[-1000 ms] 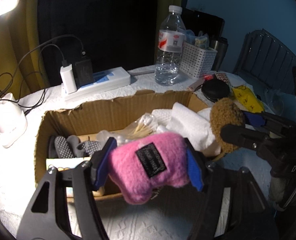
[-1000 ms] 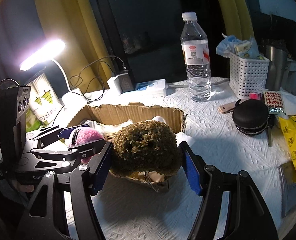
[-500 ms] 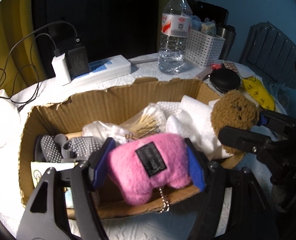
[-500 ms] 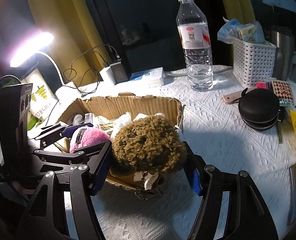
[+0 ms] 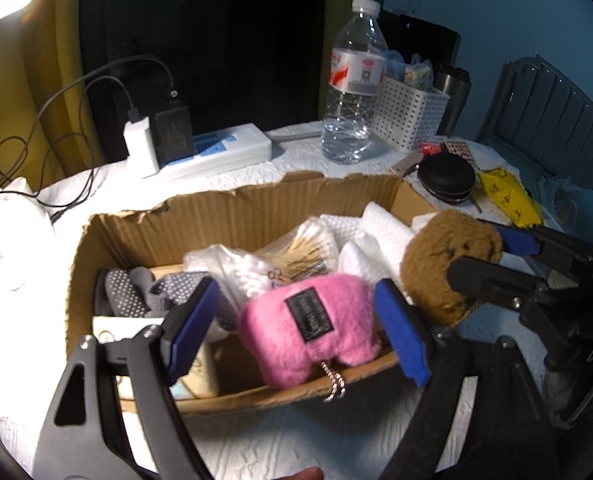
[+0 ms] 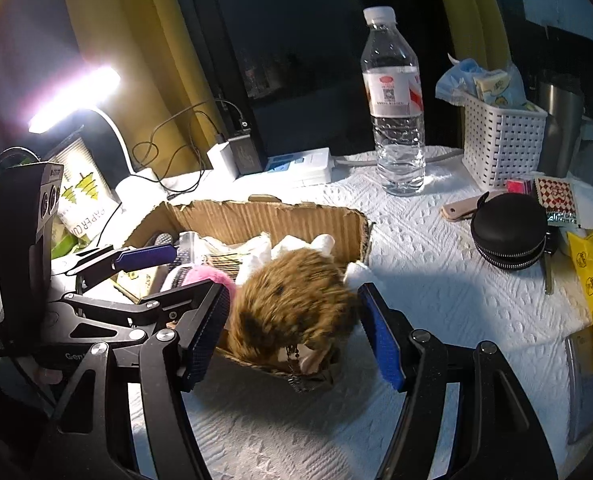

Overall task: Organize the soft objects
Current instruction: 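Carry the pink plush into the box with the left gripper while the right carries the brown plush there, then open both grippers and withdraw them from the box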

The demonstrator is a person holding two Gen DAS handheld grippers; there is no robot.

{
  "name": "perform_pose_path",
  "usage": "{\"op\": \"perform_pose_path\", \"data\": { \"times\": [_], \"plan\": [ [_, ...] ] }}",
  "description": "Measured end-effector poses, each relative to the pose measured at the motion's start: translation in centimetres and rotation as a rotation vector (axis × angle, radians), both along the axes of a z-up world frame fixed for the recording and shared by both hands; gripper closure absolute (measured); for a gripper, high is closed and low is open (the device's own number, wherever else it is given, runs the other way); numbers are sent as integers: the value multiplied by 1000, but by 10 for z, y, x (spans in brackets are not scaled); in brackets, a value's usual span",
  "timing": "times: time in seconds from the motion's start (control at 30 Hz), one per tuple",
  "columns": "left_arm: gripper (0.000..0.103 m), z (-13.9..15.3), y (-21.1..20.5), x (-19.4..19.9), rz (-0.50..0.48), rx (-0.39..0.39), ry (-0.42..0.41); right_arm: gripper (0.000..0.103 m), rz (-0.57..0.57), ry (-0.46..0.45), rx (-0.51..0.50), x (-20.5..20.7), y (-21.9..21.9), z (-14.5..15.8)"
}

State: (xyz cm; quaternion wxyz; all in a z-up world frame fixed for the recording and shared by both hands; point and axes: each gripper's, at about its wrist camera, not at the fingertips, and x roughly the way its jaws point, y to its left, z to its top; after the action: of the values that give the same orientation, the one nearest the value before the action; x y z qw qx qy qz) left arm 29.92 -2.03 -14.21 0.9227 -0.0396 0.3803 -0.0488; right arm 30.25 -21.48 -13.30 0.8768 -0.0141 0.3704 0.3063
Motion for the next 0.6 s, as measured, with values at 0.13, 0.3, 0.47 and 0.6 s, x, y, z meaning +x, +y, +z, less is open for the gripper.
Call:
{"op": "perform_pose_path", "data": {
  "times": [0.13,0.3,0.47,0.6],
  "plan": [
    [22,5,6,-9,9,-5,-11,34,15,-19,-5,-9,6,6],
    [22,10,11,-20,11,-14,-26,34,15,-34,-20,-19,11,11],
    [22,21,16,-38,18,-23,-63,34,-9,-62,-30,-27,12,19],
    [14,29,22,-54,21,-29,-96,33,-33,-85,-50,-33,15,27]
  ]
}}
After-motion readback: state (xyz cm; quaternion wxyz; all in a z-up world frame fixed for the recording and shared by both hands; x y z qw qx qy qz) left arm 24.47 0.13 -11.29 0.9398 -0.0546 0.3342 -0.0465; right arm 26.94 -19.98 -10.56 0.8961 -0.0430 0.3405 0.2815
